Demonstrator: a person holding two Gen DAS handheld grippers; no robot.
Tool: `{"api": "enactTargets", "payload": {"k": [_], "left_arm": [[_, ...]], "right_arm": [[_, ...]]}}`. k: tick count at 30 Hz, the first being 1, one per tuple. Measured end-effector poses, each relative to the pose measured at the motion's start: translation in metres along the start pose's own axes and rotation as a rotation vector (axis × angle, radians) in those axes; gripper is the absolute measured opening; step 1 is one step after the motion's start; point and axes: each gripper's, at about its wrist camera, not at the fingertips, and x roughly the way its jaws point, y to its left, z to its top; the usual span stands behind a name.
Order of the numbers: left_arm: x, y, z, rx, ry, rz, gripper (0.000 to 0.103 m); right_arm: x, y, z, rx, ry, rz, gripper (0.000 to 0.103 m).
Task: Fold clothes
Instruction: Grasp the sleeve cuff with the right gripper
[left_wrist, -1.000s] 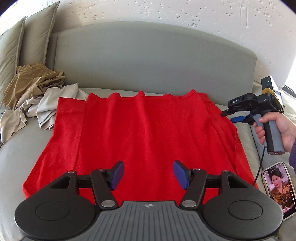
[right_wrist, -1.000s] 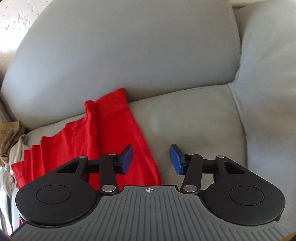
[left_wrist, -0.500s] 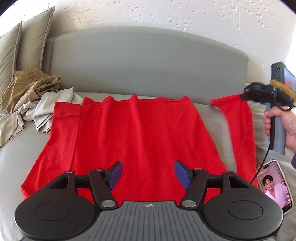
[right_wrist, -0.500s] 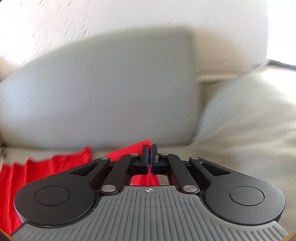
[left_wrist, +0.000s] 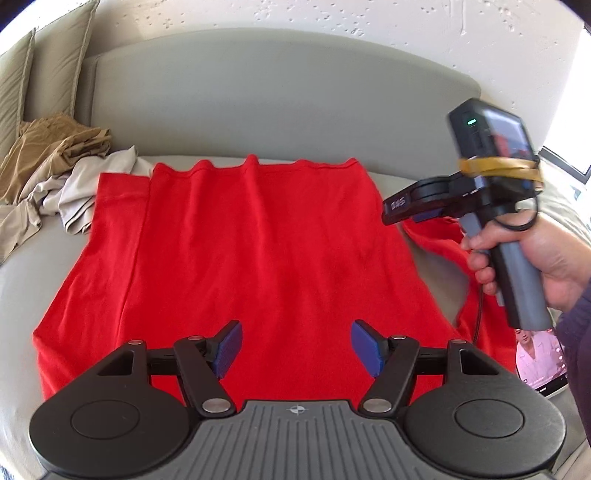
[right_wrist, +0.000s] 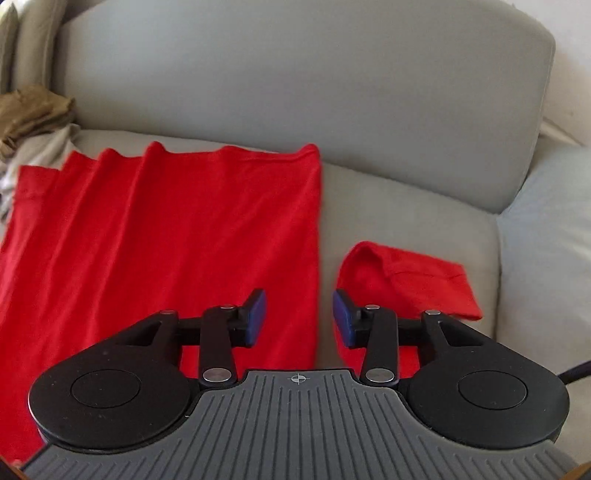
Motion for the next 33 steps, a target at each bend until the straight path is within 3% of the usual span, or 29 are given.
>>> {"api": "enactTargets", "payload": {"k": [4, 7, 11, 13, 17, 20, 24, 26, 27, 33], "left_arm": [[0.002, 0.002, -0.003, -0.012, 0.013, -0.008, 0.066], [0.005, -0.002, -0.005, -0.008, 0.026, -0.018, 0.066], [0.005, -0.012, -0.006, 0.025, 0.037, -0.048, 0.066], [0.003, -0.017, -0.007, 0.047, 0.029, -0.053, 0.067], [0.004, -0.021, -0.008, 0.069, 0.032, -0.049, 0.067], [0.007, -0.019, -0.01, 0.061, 0.045, -0.048, 0.067], [0.01, -0.017, -0.011, 0.05, 0.055, -0.047, 0.067], [0.011, -0.016, -0.011, 0.046, 0.056, -0.049, 0.067], [0.011, -0.016, -0.011, 0.045, 0.056, -0.05, 0.067], [0.013, -0.015, -0.012, 0.036, 0.06, -0.056, 0.068]], "right_arm": [[-0.037, -0.041, -0.001, 0.149, -0.064, 0.055, 0.047], [-0.064, -0.095, -0.005, 0.312, -0.147, 0.024, 0.048], [-0.059, -0.134, -0.012, 0.346, -0.108, -0.033, 0.043], [-0.045, -0.134, -0.016, 0.306, -0.068, -0.02, 0.043], [-0.018, -0.104, -0.024, 0.096, -0.029, -0.08, 0.046], [-0.01, -0.081, -0.028, -0.053, -0.051, -0.089, 0.046], [0.0, -0.053, -0.033, -0.247, -0.079, -0.199, 0.039], [0.007, -0.055, -0.031, -0.258, -0.064, -0.21, 0.033], [0.01, -0.056, -0.03, -0.263, -0.057, -0.215, 0.023], [0.019, -0.06, -0.022, -0.281, -0.073, -0.17, 0.022]]}}
